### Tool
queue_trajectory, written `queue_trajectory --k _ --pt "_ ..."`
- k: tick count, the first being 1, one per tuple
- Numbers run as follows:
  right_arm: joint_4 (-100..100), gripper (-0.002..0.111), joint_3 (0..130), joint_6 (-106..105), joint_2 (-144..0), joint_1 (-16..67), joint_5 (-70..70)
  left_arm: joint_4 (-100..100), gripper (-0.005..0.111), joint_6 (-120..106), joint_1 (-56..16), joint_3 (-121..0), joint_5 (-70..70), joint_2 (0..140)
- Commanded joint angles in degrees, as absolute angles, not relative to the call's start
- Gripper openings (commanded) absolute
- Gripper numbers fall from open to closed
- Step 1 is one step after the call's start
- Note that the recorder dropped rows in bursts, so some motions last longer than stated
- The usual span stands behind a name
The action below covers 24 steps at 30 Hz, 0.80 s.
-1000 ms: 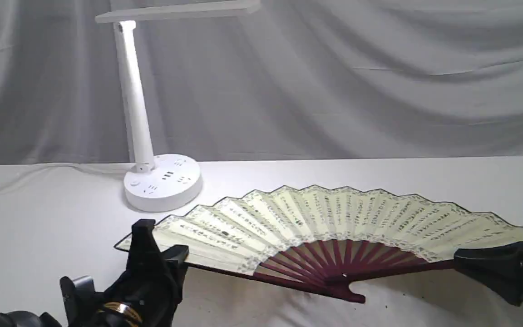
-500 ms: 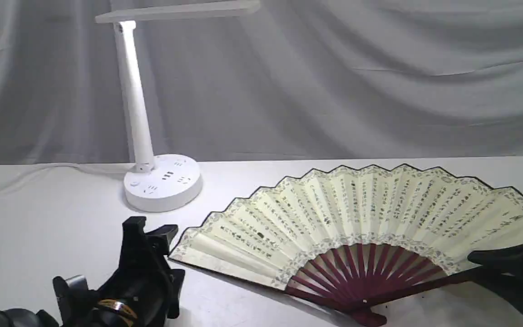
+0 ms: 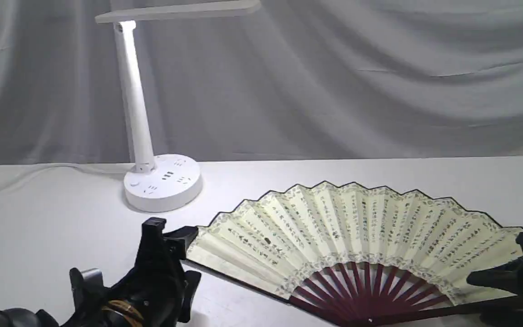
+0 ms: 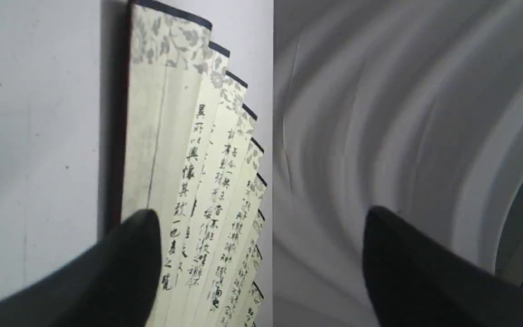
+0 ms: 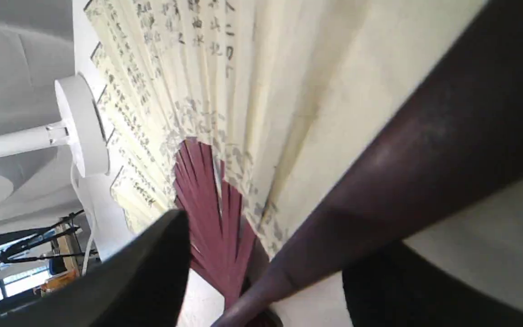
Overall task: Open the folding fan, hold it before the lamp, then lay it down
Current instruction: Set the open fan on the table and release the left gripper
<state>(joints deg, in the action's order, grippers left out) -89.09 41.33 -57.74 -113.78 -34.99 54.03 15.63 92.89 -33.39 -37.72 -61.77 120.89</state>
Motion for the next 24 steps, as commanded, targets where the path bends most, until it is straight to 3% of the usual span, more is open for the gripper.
queue_trajectory --k 1,5,12,24 --pt "-86.5 0.051 41.2 -56.4 -113.7 -35.3 54.1 15.4 0.059 93.2 -33.3 -37.7 -62.4 119.3" --pt "-85.8 0.051 41.2 -54.8 -113.6 -35.3 54.1 15.4 0.05 92.2 -33.3 -37.7 -57.8 116.8" --pt "-85.4 0.051 41.2 -53.5 -111.1 -35.3 53.8 11.7 0.05 88.2 -31.9 -37.7 -44.2 112.4" --pt "-78.3 0.051 41.2 -47.7 -102.9 -35.3 48.0 -3.7 0.05 88.2 -23.6 -37.7 -25.8 106.1"
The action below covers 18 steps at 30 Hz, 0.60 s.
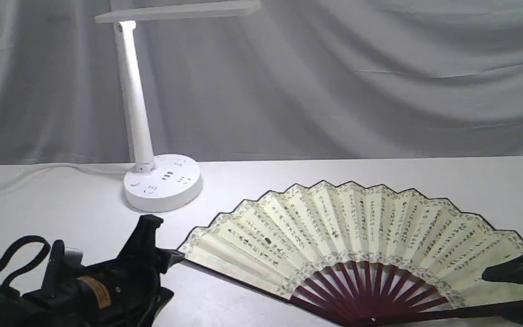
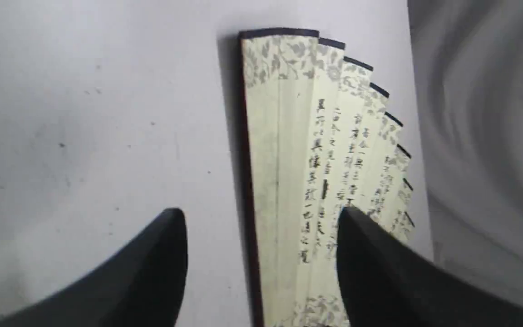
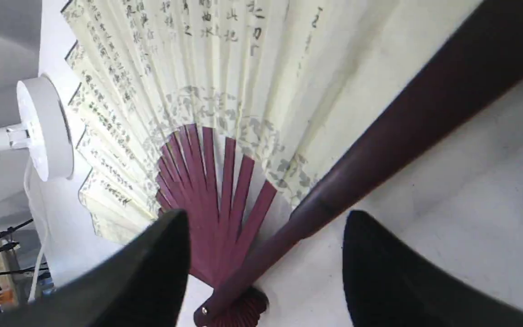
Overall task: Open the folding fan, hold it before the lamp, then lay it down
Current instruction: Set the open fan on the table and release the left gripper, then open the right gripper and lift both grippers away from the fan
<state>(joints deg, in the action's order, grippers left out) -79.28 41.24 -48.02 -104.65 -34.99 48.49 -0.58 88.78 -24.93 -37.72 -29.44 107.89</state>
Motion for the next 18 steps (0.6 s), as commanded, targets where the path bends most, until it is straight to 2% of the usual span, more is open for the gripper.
queue_trajectory --k 1,7,14,18 --pt "-78.3 0.051 41.2 -47.7 -102.6 -35.3 48.0 -4.5 0.048 88.2 -23.0 -37.7 -24.1 105.7" --pt "-74.5 0.051 41.2 -47.0 -101.4 -35.3 47.6 -13.5 0.036 88.2 -19.5 -37.7 -15.2 103.7" --pt "-70.4 0.051 41.2 -46.4 -101.4 -33.6 46.8 -20.8 0.036 88.2 -18.6 -37.9 -6.4 102.0" --pt "-69.0 0.051 41.7 -46.1 -101.4 -30.6 45.8 -25.2 0.036 88.3 -18.9 -39.8 3.8 101.7"
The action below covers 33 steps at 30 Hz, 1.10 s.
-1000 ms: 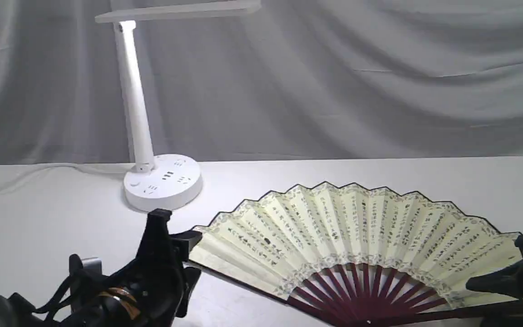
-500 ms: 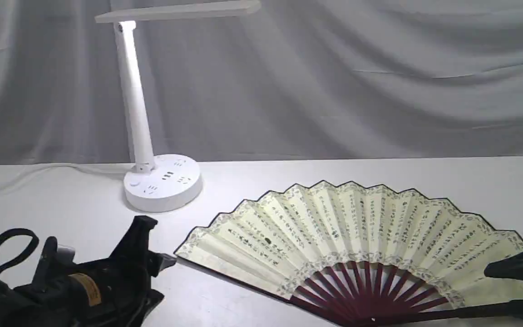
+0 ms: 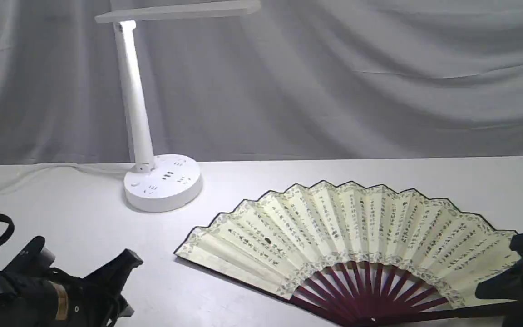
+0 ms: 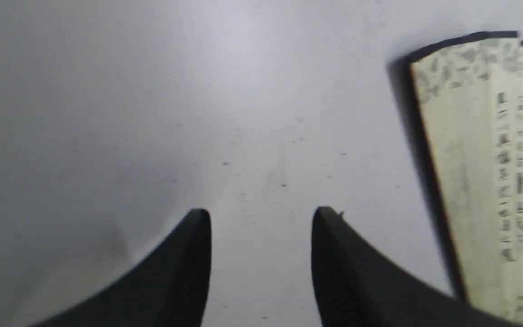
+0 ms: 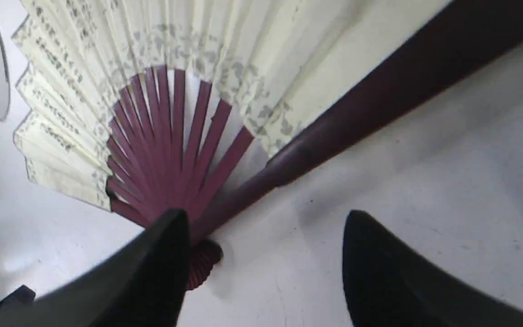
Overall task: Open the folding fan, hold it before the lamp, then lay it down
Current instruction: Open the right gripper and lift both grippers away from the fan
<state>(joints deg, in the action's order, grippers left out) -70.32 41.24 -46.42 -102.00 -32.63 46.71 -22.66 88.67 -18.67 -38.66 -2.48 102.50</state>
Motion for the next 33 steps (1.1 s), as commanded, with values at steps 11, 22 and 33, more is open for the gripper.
queue_trajectory --k 11,22,33 --pt "-57.4 0.046 47.8 -38.1 -101.4 -19.4 43.1 -17.3 0.036 67.1 -18.6 -48.8 24.7 99.3" --pt "-40.2 0.046 56.2 -24.1 -101.4 -8.2 40.2 -12.5 0.016 30.9 -18.6 -58.0 42.6 99.3" --pt "-15.6 0.046 64.4 -3.9 -101.4 -2.1 41.2 -3.7 0.0 9.7 -12.2 -60.3 48.5 99.3"
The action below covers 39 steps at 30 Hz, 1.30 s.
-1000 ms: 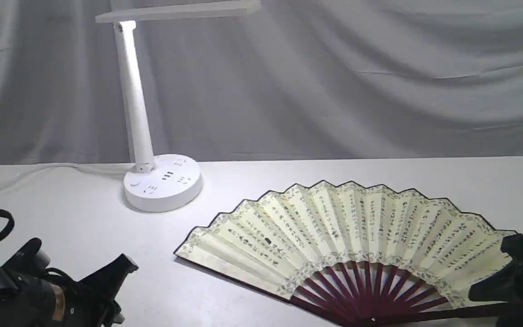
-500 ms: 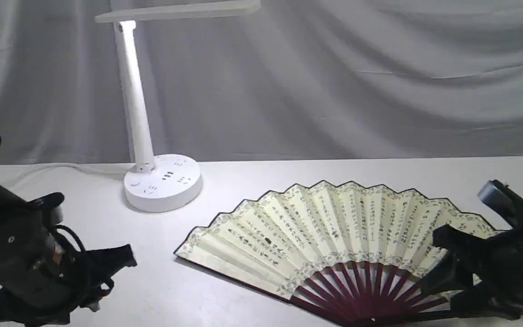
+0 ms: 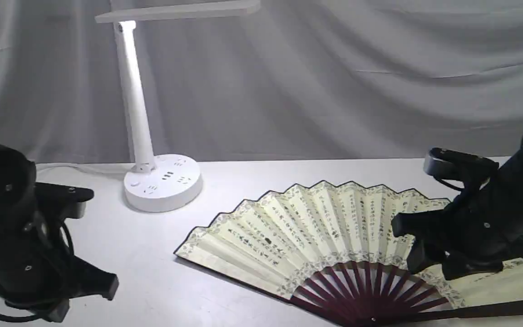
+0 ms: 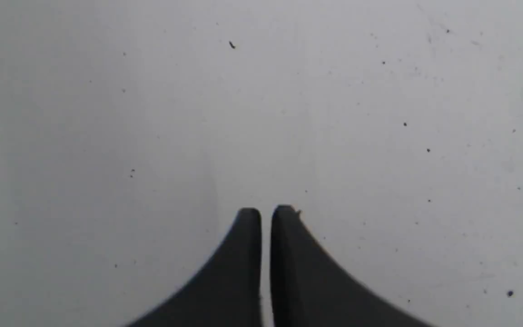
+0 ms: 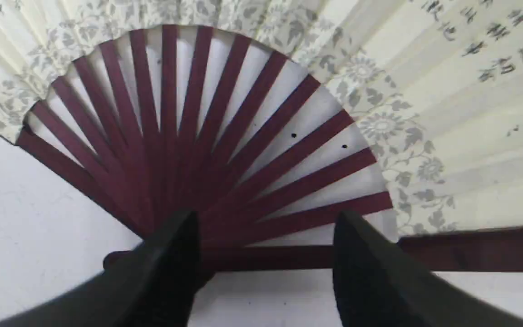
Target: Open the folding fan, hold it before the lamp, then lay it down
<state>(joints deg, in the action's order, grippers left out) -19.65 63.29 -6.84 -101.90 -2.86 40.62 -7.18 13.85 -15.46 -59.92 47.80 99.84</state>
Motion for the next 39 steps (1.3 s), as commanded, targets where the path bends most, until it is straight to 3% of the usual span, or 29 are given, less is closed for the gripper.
queue_trajectory --k 1,12,22,28,39 --pt "-15.6 0.046 64.4 -3.9 -101.4 -2.1 40.9 -3.6 0.0 9.6 -10.7 -60.3 48.5 99.3" --pt "-9.3 0.043 64.4 -2.2 -101.5 -2.2 42.2 -3.8 0.0 10.0 -2.2 -60.3 49.4 99.3" --pt "-8.4 0.0 64.4 -2.1 -101.5 -5.0 43.3 -4.9 0.0 10.0 -2.2 -60.3 49.4 99.3" --pt "-3.7 0.0 64.4 -2.1 -101.5 -9.1 46.2 -4.9 0.0 9.8 -2.2 -60.3 49.1 99.3" --pt "-1.2 0.0 64.4 -2.1 -101.5 -9.2 48.3 -4.8 0.0 8.5 -2.2 -60.3 46.7 96.1"
